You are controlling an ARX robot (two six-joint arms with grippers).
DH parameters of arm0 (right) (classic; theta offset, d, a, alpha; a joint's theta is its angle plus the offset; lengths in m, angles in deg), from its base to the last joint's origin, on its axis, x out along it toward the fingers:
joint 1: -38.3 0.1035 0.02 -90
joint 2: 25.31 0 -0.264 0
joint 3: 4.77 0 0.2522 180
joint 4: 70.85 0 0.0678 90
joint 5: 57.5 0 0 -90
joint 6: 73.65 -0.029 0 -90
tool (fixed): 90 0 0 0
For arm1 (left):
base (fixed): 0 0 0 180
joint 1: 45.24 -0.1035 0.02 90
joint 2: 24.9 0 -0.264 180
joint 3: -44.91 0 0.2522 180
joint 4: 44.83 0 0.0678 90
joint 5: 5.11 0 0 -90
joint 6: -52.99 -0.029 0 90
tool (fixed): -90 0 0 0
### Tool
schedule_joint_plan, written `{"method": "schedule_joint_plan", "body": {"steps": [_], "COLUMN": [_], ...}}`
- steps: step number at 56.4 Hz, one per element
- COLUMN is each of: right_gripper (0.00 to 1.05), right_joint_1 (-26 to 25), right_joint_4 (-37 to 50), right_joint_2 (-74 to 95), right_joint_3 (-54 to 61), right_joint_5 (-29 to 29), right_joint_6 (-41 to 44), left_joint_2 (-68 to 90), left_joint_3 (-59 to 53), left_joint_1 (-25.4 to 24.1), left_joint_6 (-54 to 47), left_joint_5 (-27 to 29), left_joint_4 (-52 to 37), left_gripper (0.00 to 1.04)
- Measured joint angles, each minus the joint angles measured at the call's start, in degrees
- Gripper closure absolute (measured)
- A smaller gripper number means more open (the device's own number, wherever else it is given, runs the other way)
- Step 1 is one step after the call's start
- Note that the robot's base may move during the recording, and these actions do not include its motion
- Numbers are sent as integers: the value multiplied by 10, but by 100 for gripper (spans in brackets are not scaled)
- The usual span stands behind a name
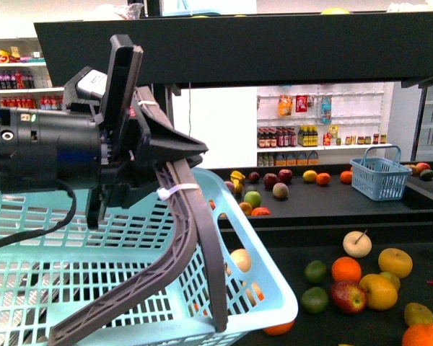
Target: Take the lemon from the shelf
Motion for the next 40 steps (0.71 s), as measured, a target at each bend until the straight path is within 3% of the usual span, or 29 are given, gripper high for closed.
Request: {"method": "schedule_joint_plan", "body": {"steps": [29, 34, 40], "right_gripper": [7, 7, 7], "right_joint_1": [2, 25, 11], "right_joint_4": [-3, -118, -148], "right_joint_2": [2, 64, 129], "right_joint_3": [0, -41, -47], "right_joint_5": [6, 82, 60], "right_joint_6": [1, 36, 45], "left_joint_2": [49, 51, 51], "left_joint_3": [59, 59, 59], "left_joint_1": [44, 44, 44], "left_joint_6": [-8, -10, -14], "left_joint_5": [41, 44, 45], "left_joint_4": [16, 16, 16], "left_gripper": [95, 95, 95]}}
